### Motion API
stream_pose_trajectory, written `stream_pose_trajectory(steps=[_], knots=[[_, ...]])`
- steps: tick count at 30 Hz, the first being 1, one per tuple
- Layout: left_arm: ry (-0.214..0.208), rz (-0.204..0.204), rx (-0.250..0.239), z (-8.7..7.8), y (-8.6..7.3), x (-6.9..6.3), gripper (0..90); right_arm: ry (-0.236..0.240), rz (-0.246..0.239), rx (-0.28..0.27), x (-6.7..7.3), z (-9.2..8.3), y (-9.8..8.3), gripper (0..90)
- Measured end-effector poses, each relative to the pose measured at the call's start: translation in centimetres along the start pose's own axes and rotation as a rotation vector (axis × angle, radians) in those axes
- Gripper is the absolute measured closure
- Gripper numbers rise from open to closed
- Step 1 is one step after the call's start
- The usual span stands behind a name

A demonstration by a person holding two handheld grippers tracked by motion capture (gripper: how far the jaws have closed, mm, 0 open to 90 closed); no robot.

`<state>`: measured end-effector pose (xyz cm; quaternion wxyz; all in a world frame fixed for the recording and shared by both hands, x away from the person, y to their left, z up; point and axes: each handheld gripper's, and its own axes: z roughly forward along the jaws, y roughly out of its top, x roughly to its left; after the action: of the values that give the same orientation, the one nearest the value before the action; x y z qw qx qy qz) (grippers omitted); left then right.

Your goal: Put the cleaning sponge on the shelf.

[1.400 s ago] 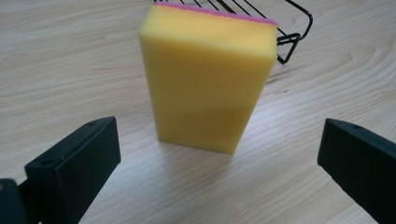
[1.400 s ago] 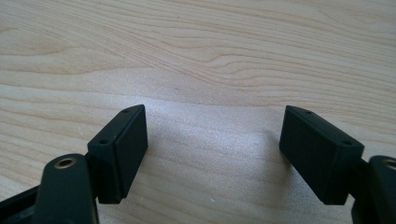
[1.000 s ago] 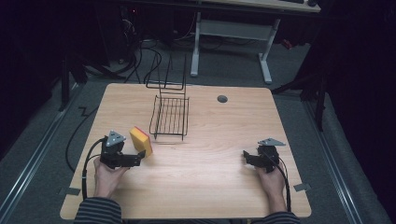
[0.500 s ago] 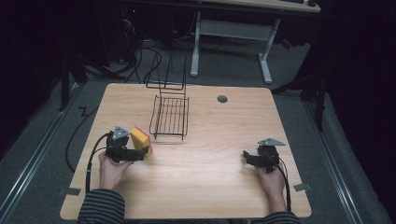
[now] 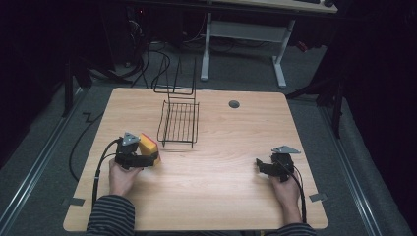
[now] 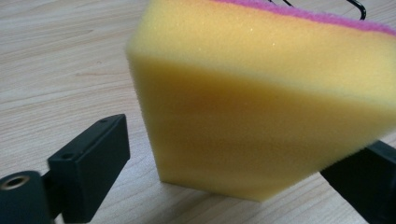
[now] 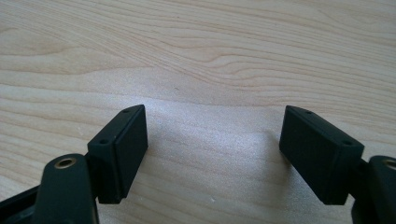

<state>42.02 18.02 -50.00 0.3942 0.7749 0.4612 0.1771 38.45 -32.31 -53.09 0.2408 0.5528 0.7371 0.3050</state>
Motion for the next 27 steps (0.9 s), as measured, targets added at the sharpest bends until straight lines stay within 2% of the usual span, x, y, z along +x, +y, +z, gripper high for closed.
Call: stream_pose_trajectory(steps=[5,8,11,20,27], knots=[[0.004,0.012,-0.006,0.0,0.0,-0.2,14.8,0.000,0.000,0.000,0.0,0.0,0.0,23.7],[-0.001,0.015,-0.008,-0.1,0.0,-0.2,15.7,0.000,0.000,0.000,0.0,0.0,0.0,23.7],[-0.011,0.030,-0.012,-0.1,-0.1,-0.3,20.6,0.000,0.000,0.000,0.0,0.0,0.0,23.7],[-0.027,0.040,-0.018,-0.8,0.1,-0.6,23.9,0.000,0.000,0.000,0.0,0.0,0.0,23.7],[-0.053,0.031,-0.021,-1.7,0.2,-0.3,25.8,0.000,-0.002,-0.001,0.0,0.0,0.0,23.7]])
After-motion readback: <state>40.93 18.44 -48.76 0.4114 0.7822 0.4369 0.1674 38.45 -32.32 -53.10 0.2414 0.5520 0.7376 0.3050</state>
